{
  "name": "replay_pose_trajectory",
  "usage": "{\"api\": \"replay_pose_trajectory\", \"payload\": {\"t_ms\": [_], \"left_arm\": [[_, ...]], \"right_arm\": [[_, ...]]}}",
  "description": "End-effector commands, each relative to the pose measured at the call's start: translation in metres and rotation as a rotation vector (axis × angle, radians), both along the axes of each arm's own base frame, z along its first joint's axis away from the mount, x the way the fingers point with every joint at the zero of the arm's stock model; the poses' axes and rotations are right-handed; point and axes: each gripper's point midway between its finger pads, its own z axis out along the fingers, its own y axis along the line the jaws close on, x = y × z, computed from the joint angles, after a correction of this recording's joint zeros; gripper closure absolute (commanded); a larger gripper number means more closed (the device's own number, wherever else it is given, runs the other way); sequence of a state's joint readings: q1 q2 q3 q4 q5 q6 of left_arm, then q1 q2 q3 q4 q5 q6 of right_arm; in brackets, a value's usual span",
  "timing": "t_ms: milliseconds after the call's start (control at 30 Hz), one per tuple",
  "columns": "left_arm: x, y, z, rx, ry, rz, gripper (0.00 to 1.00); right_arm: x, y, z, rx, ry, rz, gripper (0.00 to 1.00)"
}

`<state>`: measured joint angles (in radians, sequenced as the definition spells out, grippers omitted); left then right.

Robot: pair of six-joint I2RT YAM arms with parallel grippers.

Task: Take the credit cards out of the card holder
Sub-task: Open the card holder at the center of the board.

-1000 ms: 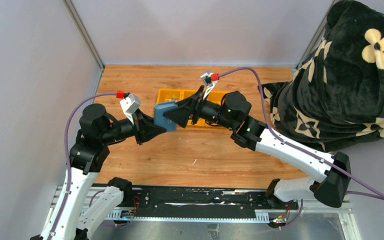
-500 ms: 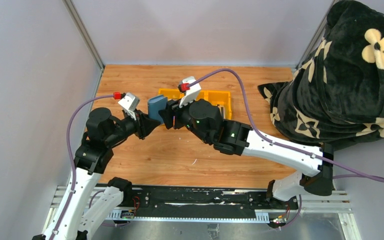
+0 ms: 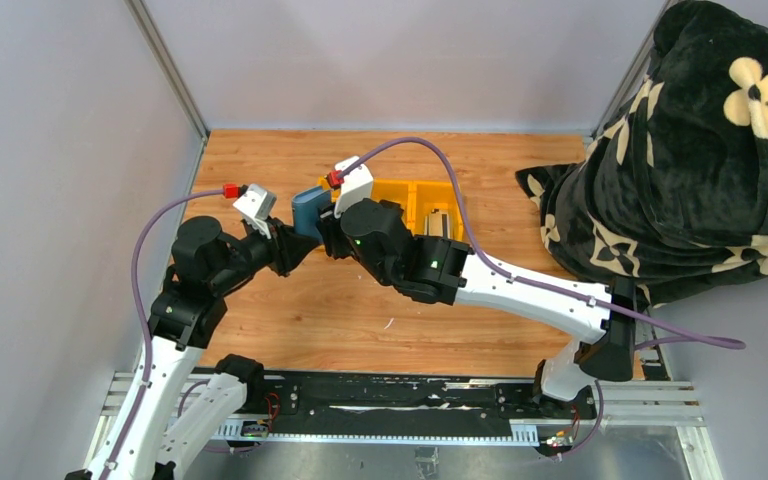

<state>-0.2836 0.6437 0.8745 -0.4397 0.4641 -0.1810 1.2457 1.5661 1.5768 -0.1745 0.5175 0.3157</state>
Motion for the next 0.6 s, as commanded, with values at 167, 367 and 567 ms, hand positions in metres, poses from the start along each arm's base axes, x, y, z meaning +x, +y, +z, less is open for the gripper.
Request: {"api": "replay_pose_trajectory", "payload": {"t_ms": [167, 367, 567], "left_arm": [[-0.004, -0.004, 0.023, -0.044, -0.076, -0.024, 1.0], [-0.006, -0.005, 0.027, -0.051, -0.081, -0.031, 1.0], [-0.008, -0.006, 0.032, -0.062, -0.09, -0.039, 1.0]], "right_arm": [[0.016, -0.016, 0.006, -0.064, -0.05, -0.132, 0.93], [0.021, -0.036, 0.006, -0.084, -0.07, -0.202, 1.0], [0.023, -0.054, -0.001, -0.057, -0.04, -0.221, 1.0]]}}
